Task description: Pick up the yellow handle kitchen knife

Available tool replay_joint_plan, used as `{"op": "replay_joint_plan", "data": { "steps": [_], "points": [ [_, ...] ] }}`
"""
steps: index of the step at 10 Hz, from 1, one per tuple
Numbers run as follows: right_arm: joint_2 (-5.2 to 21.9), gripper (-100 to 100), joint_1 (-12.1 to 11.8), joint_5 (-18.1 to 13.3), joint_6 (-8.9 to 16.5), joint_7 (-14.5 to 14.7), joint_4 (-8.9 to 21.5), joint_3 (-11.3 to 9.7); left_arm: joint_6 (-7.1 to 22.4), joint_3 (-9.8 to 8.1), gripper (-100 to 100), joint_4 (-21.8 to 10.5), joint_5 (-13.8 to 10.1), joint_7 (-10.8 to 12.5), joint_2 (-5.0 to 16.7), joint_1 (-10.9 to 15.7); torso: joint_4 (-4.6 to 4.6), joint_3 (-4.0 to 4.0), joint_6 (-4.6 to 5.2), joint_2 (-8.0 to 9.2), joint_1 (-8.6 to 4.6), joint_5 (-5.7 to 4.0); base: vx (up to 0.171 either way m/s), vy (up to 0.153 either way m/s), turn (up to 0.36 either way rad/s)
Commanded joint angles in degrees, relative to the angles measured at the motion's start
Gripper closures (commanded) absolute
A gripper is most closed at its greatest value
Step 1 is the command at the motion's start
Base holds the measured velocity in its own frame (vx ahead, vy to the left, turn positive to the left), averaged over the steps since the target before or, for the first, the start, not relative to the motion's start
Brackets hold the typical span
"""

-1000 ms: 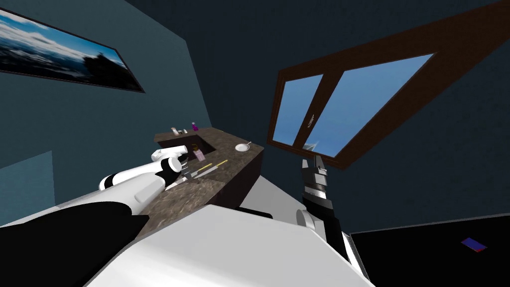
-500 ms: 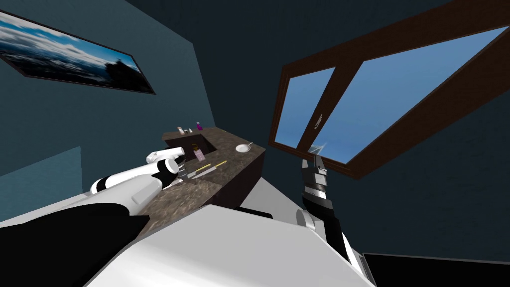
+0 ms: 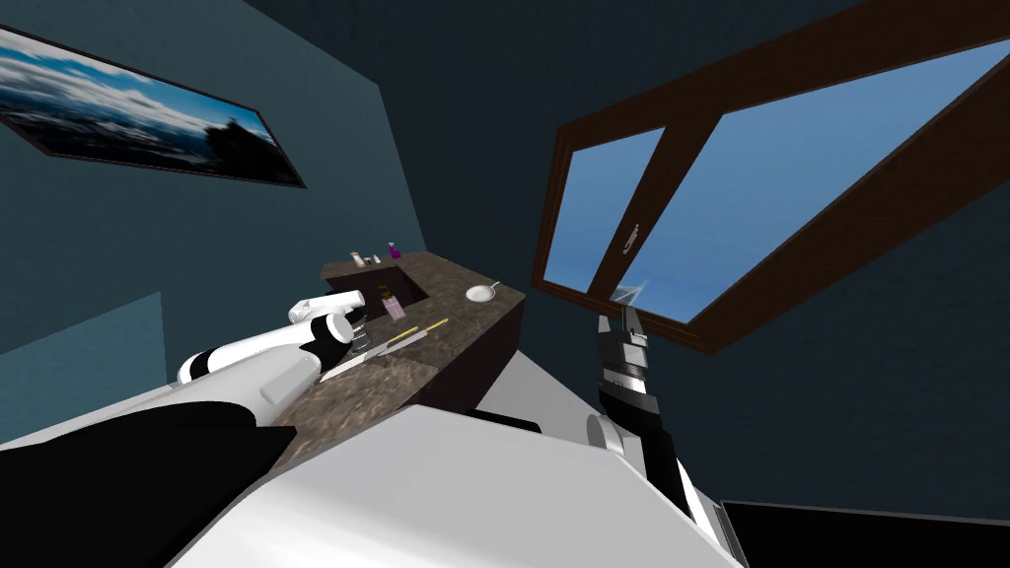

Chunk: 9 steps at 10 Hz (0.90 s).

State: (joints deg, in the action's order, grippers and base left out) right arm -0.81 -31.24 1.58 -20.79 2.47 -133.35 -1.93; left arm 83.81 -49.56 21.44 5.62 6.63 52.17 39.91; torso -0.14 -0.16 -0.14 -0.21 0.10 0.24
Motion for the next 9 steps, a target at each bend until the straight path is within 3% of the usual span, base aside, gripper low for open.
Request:
{"op": "replay_joint_plan", "data": {
  "steps": [1, 2, 3, 4, 5, 8, 9],
  "points": [
    [0.0, 0, 0.0, 0.0, 0.0, 0.0, 0.0, 0.0, 0.0, 0.00, 0, 0.0, 0.0, 0.0, 0.0, 0.0, 0.00, 0.00, 0.00, 0.00, 0.00, 0.00, 0.000, 0.000, 0.000],
    [0.0, 0, 0.0, 0.0, 0.0, 0.0, 0.0, 0.0, 0.0, 0.00, -100, 0.0, 0.0, 0.0, 0.0, 0.0, 0.00, 0.00, 0.00, 0.00, 0.00, 0.00, 0.000, 0.000, 0.000],
    [0.0, 0, 0.0, 0.0, 0.0, 0.0, 0.0, 0.0, 0.0, 0.00, 0, 0.0, 0.0, 0.0, 0.0, 0.0, 0.00, 0.00, 0.00, 0.00, 0.01, 0.00, 0.000, 0.000, 0.000],
    [0.0, 0, 0.0, 0.0, 0.0, 0.0, 0.0, 0.0, -1.7, 0.23, -100, -0.3, -0.4, 1.0, -1.0, -0.6, 0.00, 0.00, 0.00, 0.00, 0.01, 0.00, -0.033, 0.023, -0.041],
    [0.0, 0, 0.0, 0.0, 0.0, 0.0, 0.0, 0.0, -2.8, 0.39, -100, -0.5, -0.7, 1.7, -1.7, -1.0, 0.01, 0.04, 0.01, 0.08, 0.08, 0.02, -0.074, 0.043, -0.096],
    [0.0, 0, 0.0, 0.0, 0.0, 0.0, 0.0, 0.0, -2.4, 0.35, -100, 0.2, -0.7, 1.7, -1.8, -1.0, 0.03, 0.07, -0.02, 0.11, 0.09, 0.02, -0.026, 0.017, -0.003],
    [0.0, 0, 0.0, 0.0, 0.0, 0.0, 0.0, 0.0, -2.6, 0.38, 100, 0.0, -0.7, 1.7, -1.7, -1.0, 0.01, 0.03, -0.01, 0.05, 0.05, 0.01, 0.000, 0.000, 0.000]
  ]
}}
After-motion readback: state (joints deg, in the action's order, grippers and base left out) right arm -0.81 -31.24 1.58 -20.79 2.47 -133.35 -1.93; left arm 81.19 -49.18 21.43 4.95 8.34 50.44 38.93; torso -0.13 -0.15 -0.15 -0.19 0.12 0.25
